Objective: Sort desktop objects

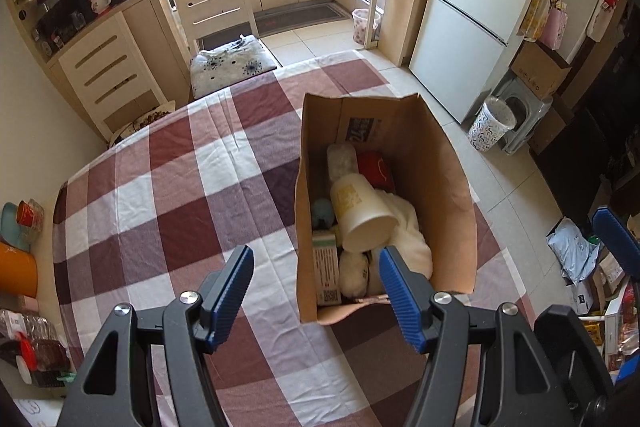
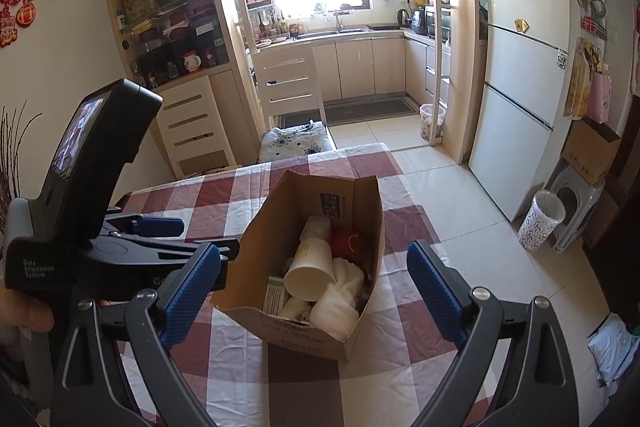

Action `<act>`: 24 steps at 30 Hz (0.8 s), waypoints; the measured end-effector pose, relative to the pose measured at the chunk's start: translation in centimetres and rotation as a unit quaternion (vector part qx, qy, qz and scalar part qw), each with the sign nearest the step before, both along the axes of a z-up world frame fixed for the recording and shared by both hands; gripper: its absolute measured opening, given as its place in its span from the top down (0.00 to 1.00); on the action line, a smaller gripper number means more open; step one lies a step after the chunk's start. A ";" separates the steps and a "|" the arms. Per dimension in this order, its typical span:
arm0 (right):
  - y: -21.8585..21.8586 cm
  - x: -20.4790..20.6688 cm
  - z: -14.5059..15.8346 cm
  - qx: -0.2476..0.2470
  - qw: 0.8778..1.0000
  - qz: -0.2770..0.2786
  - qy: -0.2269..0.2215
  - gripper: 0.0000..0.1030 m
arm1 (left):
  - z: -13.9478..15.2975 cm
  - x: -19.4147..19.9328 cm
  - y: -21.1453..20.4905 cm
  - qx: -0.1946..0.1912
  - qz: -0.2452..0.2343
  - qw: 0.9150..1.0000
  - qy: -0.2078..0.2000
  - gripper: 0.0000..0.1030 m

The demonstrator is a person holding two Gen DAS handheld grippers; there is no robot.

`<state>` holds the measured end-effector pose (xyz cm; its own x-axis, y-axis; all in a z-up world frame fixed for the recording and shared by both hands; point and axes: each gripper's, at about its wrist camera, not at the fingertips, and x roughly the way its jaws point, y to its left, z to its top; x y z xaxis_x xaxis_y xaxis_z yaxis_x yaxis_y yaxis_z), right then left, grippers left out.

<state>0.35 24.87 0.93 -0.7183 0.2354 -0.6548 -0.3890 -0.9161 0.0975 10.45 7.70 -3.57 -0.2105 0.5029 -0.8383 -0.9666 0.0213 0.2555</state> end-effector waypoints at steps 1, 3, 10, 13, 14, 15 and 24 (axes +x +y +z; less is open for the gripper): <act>-0.1 0.1 -0.1 -0.002 1.000 0.000 -0.002 0.07 | -0.1 0.0 -0.2 0.000 0.005 1.000 0.003 0.35; -0.2 0.3 -0.3 -0.005 1.000 0.000 -0.004 0.07 | -0.2 -0.1 -0.5 0.000 0.013 1.000 0.008 0.35; -0.8 0.7 -0.9 -0.013 1.000 0.006 -0.016 0.07 | -1.4 -0.5 -1.3 -0.018 0.029 0.999 0.007 0.35; -0.9 0.8 -1.0 -0.016 1.000 0.007 -0.019 0.07 | -1.9 -0.5 -1.7 -0.023 0.029 0.999 0.006 0.35; -0.9 0.9 -1.1 -0.016 1.000 0.006 -0.019 0.07 | -2.1 -0.5 -1.7 -0.025 0.029 0.999 0.004 0.35; -0.9 0.9 -1.1 -0.017 1.000 0.006 -0.019 0.07 | -2.2 -0.5 -1.8 -0.027 0.029 0.999 0.003 0.34; -0.8 1.5 -1.2 -0.021 1.000 0.001 -0.021 0.07 | -2.5 0.0 -2.0 -0.025 0.028 0.999 0.012 0.23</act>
<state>1.89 24.08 -0.27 -0.6906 0.2054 -0.6935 -0.3916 -0.9123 0.1198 10.50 5.66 -6.02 -0.2578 0.4470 -0.8566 -0.9602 -0.0199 0.2787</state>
